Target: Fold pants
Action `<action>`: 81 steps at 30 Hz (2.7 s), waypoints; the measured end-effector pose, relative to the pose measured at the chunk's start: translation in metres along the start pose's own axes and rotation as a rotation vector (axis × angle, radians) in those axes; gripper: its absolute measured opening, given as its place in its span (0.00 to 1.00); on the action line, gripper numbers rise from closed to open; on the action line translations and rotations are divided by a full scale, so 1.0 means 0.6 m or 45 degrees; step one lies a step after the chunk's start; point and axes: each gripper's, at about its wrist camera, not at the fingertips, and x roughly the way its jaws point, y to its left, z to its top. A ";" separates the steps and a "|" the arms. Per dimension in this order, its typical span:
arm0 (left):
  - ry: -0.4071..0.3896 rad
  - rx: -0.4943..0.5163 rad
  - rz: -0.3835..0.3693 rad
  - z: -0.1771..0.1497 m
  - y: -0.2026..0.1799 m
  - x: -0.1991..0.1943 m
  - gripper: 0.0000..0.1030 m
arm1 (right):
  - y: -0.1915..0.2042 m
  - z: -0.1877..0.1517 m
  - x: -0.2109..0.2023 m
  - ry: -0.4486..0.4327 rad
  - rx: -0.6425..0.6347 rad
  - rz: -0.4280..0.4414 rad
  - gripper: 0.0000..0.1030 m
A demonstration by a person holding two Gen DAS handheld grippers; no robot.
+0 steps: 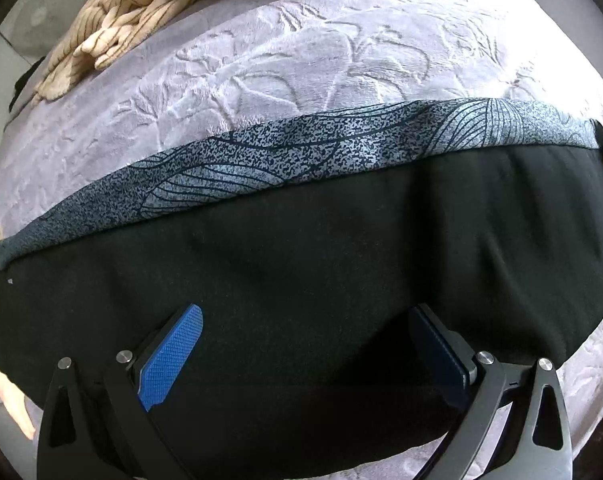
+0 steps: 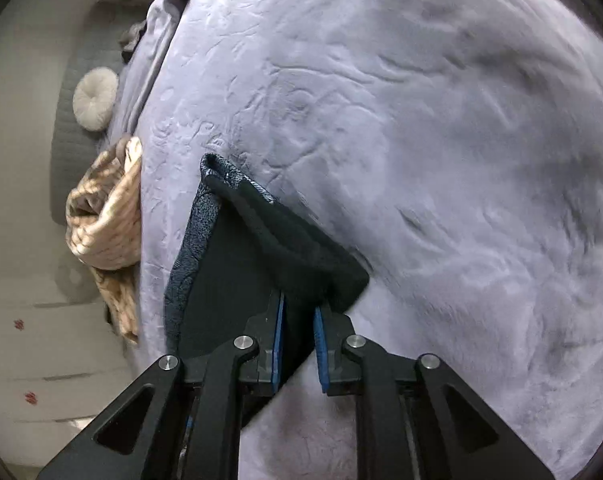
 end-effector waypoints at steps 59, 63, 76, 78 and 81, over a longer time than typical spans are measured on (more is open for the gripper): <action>-0.055 0.061 -0.111 0.030 -0.099 -0.011 1.00 | 0.020 -0.041 0.028 -0.003 -0.140 0.076 0.63; -0.052 0.048 -0.113 0.032 -0.098 -0.014 1.00 | 0.028 -0.028 0.052 0.009 -0.161 0.099 0.65; 0.012 0.056 -0.183 0.053 -0.089 -0.015 0.89 | 0.021 -0.022 0.078 0.088 -0.182 0.229 0.64; -0.049 0.042 -0.153 0.068 -0.081 -0.038 0.76 | 0.027 -0.019 0.077 0.134 -0.177 0.217 0.60; -0.178 -0.026 -0.124 0.095 -0.076 -0.072 0.76 | 0.042 -0.013 0.060 0.123 -0.183 0.241 0.15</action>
